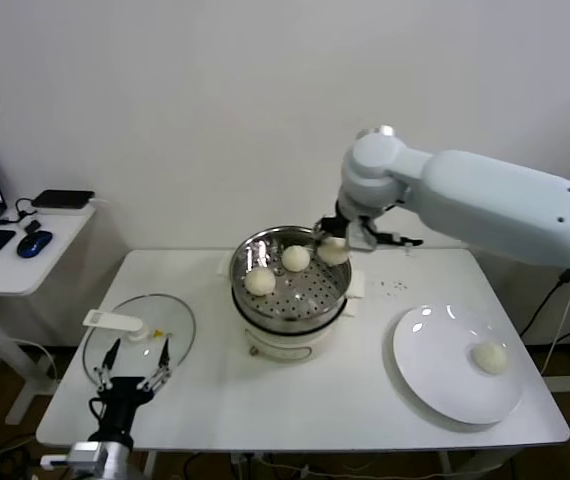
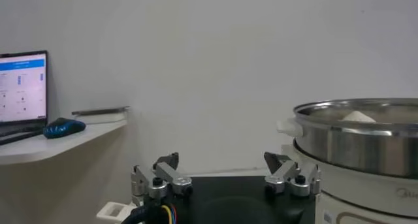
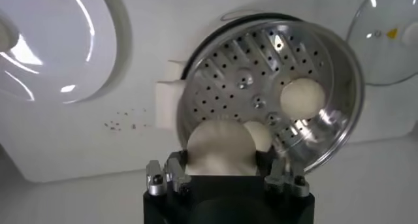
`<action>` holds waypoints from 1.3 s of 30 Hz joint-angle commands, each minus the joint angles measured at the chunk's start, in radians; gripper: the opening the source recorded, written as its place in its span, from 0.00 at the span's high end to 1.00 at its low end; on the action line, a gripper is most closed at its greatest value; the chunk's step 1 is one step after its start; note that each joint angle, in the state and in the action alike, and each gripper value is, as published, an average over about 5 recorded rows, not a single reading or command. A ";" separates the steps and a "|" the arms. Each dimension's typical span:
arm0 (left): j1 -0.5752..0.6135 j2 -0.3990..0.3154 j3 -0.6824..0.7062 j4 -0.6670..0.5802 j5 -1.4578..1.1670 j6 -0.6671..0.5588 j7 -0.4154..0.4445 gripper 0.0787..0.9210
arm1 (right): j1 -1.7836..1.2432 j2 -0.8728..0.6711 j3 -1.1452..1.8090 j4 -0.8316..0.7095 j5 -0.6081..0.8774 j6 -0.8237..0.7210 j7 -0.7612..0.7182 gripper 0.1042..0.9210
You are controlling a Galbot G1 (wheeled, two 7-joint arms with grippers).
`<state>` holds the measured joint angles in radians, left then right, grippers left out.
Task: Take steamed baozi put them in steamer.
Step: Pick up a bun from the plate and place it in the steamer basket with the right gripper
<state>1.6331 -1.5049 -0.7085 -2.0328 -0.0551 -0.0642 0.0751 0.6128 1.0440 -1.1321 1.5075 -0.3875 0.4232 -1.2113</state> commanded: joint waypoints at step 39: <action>-0.016 -0.004 0.008 0.047 0.000 0.003 -0.004 0.12 | -0.205 0.269 -0.039 -0.248 0.039 -0.010 0.008 0.31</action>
<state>1.6186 -1.5068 -0.7025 -1.9878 -0.0564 -0.0607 0.0707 0.4198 1.3045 -1.1717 1.2735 -0.3509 0.4129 -1.2044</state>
